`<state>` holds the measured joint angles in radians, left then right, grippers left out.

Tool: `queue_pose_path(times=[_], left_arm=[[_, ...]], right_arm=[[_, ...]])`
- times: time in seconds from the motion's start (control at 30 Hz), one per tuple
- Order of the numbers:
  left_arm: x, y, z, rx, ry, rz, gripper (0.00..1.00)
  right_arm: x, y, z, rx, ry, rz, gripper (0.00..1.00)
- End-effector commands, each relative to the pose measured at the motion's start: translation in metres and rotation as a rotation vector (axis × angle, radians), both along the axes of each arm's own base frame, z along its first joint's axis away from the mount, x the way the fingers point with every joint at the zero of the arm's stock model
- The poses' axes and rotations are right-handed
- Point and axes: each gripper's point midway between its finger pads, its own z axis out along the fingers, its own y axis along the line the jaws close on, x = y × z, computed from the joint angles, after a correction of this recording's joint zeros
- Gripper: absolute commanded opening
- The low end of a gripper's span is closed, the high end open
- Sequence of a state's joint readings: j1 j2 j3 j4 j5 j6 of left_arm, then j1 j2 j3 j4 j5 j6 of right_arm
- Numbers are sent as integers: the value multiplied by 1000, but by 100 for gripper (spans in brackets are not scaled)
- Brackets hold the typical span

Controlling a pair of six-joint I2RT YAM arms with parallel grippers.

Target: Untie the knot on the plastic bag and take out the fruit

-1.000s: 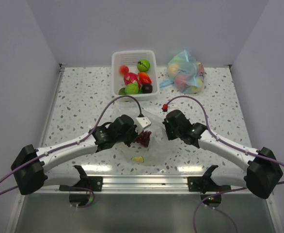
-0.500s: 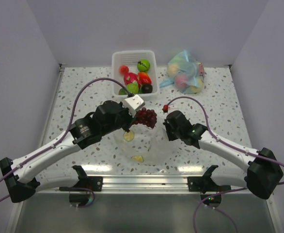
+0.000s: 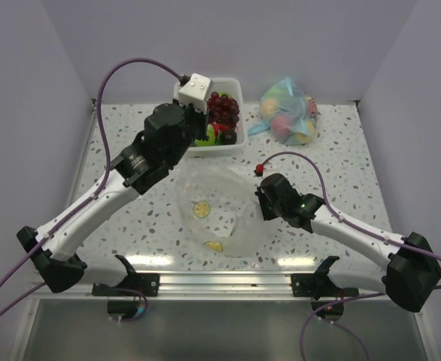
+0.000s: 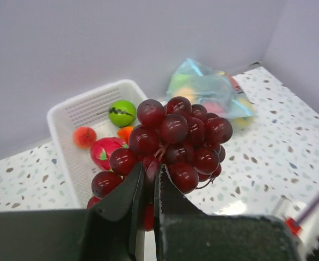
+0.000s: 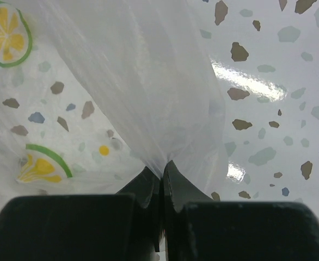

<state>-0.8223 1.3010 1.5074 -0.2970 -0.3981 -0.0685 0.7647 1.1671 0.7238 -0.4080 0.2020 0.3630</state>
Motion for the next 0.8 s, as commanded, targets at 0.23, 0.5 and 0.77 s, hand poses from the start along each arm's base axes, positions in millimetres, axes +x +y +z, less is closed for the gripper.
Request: queue_pose_path(times=[0.23, 0.5, 0.77], left_arm=[[158, 35, 12, -149, -60, 314, 0], [263, 31, -41, -117, -86, 337, 0], [289, 37, -75, -94, -71, 319, 95]], right_arm=[[2, 11, 35, 68, -29, 30, 0], [-3, 12, 38, 76, -16, 47, 0], [-4, 7, 34, 60, -10, 41, 0]])
